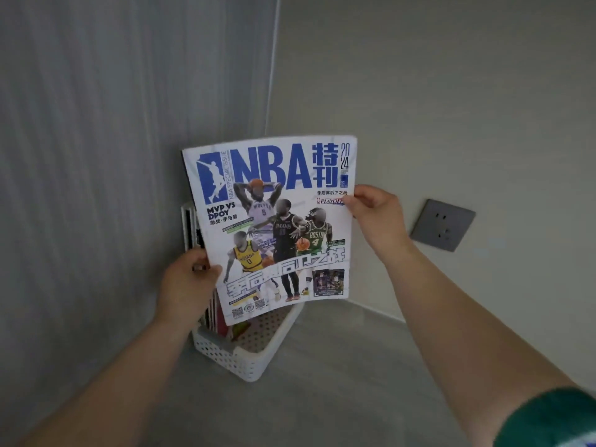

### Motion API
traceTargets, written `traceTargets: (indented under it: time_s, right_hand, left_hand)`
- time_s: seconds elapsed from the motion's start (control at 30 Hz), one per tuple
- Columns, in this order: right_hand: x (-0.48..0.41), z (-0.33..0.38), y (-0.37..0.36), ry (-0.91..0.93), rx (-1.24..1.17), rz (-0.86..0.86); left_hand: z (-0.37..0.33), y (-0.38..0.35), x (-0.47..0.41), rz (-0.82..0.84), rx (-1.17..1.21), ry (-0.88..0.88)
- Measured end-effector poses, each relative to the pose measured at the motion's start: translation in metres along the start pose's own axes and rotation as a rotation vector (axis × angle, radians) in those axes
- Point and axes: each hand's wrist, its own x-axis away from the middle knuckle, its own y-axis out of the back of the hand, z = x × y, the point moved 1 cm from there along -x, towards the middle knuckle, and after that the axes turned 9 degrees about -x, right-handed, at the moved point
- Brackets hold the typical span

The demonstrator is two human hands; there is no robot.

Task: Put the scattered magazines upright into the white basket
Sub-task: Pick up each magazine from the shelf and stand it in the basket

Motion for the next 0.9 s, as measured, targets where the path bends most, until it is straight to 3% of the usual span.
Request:
traceTargets:
  time_s: [0.23, 0.37, 0.67, 0.9]
  right_hand:
    - [-0.008, -0.028, -0.029, 0.026, 0.128, 0.081]
    - [-0.011, -0.043, -0.037, -0.051, 0.022, 0.06]
    - [-0.023, -0.06, -0.065, -0.185, -0.152, 0.028]
    - [-0.024, -0.086, -0.087, -0.329, -0.227, 0.014]
  left_hand:
    - [0.032, -0.003, 0.005, -0.036, -0.156, 0.027]
    - [0.043, -0.006, 0.009, -0.109, -0.164, -0.011]
    - [0.047, -0.005, 0.02, -0.121, -0.076, -0.019]
    - [0.056, -0.009, 0.026, -0.08, -0.135, -0.064]
